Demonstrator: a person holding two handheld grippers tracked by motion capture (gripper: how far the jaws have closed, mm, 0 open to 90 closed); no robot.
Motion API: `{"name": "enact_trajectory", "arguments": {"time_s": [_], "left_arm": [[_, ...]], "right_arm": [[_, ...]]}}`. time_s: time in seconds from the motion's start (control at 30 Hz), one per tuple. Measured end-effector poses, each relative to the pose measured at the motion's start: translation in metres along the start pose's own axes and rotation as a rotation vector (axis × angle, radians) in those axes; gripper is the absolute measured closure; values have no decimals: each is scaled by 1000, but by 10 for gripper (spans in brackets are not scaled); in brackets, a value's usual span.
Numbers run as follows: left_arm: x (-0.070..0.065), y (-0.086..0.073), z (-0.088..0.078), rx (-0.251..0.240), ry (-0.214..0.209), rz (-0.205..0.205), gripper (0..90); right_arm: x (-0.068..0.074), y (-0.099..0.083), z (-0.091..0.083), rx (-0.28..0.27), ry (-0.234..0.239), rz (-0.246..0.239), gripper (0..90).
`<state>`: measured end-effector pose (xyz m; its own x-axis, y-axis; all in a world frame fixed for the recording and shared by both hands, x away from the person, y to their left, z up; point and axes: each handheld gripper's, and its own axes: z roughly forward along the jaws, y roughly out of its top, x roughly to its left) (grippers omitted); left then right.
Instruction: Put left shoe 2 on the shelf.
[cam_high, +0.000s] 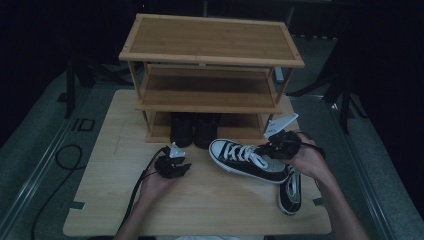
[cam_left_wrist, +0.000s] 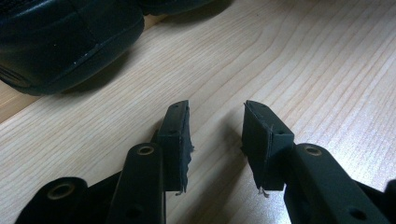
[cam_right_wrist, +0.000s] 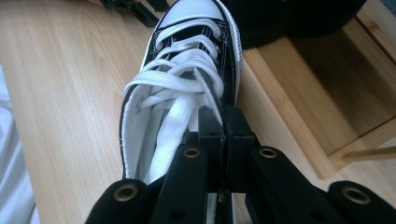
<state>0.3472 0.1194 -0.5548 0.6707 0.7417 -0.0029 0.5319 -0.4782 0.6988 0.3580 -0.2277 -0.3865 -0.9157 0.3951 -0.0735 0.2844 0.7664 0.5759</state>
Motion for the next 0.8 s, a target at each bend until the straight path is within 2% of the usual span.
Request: {"name": "enact_trajectory", "arguments": {"time_s": [0.8], "left_arm": [[0, 0, 0, -1, -1, -1, 620]], "right_arm": [[-13, 29, -17, -66, 13, -22, 885]]}}
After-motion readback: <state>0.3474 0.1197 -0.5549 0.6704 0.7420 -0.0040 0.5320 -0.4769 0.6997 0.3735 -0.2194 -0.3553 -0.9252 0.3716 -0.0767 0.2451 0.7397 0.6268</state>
